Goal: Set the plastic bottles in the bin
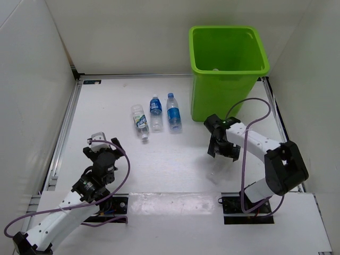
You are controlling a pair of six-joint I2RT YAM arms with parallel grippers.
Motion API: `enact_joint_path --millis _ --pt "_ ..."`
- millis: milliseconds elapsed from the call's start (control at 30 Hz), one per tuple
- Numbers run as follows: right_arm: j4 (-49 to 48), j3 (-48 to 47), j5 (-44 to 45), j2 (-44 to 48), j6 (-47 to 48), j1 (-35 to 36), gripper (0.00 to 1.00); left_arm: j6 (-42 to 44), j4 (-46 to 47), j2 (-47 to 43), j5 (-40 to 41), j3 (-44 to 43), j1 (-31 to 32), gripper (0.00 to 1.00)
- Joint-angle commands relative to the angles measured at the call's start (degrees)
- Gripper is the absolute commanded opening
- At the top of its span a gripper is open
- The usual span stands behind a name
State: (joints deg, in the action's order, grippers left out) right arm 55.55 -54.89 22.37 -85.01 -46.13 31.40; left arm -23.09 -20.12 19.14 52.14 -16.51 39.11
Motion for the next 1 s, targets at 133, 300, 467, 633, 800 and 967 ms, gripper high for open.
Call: enact_joint_path --millis 133,300,467,633,800,967 --pt "2.91 -0.13 0.76 1.61 -11.09 6.74 0.89 -0.81 -0.36 0.03 1.3 -1.42 -0.35 1.0" --pt "-0.18 1.81 -2.51 0.72 -11.43 7.44 0.89 -0.81 -0.36 -0.06 1.3 -1.42 -0.27 1.0" --pt "-0.97 2.69 -3.47 1.96 -11.97 7.63 0.89 -0.81 -0.53 0.11 1.3 -1.33 -0.27 1.0" --pt "-0.88 2.69 -4.27 1.78 -13.37 10.16 0.86 -0.82 -0.36 0.2 1.21 -1.42 -0.27 1.0" --pt "0.61 0.85 -1.98 -1.11 -16.18 13.16 0.74 -1.08 -0.54 0.03 1.56 -1.33 -0.35 1.0" --pt "-2.98 1.54 -5.75 -5.6 -16.89 14.74 0.7 -1.17 -0.71 0.11 1.74 -1.33 -0.27 1.0"
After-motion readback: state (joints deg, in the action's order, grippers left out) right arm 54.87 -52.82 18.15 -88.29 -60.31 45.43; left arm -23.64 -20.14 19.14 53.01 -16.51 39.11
